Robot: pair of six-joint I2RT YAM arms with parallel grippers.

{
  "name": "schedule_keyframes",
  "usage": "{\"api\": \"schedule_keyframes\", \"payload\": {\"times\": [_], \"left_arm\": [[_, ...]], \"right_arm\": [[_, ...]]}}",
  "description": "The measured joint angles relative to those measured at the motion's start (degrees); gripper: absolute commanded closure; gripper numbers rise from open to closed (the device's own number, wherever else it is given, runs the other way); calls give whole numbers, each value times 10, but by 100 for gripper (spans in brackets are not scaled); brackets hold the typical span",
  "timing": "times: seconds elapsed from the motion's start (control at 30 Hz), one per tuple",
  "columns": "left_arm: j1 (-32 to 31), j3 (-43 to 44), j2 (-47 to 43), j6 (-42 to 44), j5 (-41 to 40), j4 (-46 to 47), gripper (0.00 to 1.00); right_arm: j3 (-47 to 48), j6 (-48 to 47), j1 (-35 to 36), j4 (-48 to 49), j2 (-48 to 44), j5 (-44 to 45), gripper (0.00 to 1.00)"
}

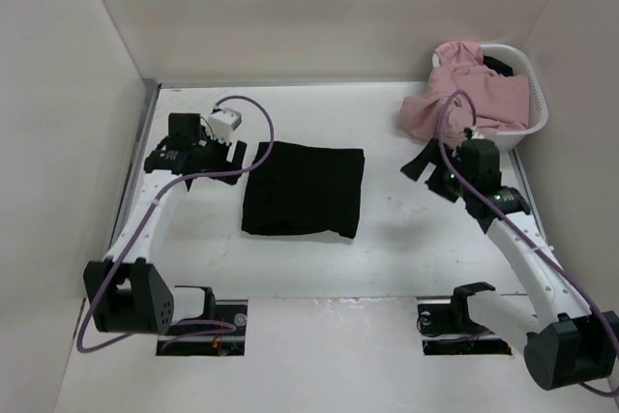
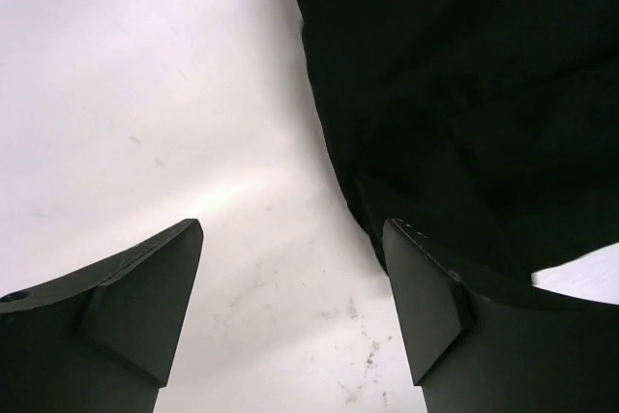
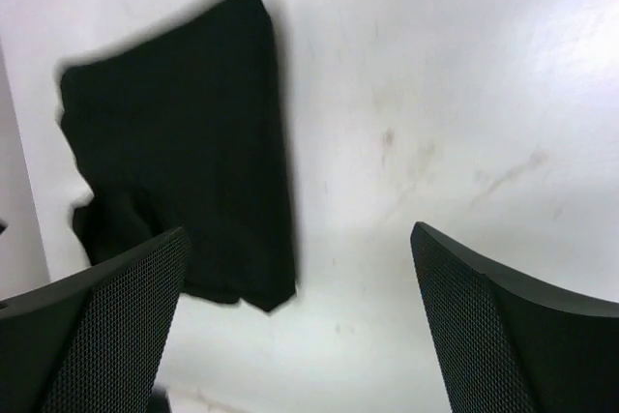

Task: Fold and stack the trousers
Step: Fold the trousers

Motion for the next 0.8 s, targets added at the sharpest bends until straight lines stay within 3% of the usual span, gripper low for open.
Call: {"api": "schedule_keyframes", "payload": {"times": [0.13,0.3,0.4,0.6,0.7,0.8], "left_arm": [[-2,48,-51,-29,37,0,25],[35,66,-63,-66,82,-4,24],[128,65,-73,-76,82,-8,24],[377,63,-97,-109,35,13,24],[433,52,-106,-118,28,21,24],[443,32,-114,-119,31,19,24]], "right_arm": [[120,-63,-26,-66,8,41,0],[157,-103,-35,-139,7,58,0],[165,-118,-63,-182,0,72,0],[181,-124,-103,-219,-23,116,0],[189,-124,-138,-223,-23,121,0],[189,-124,-155,-229,-23,124,0]]}}
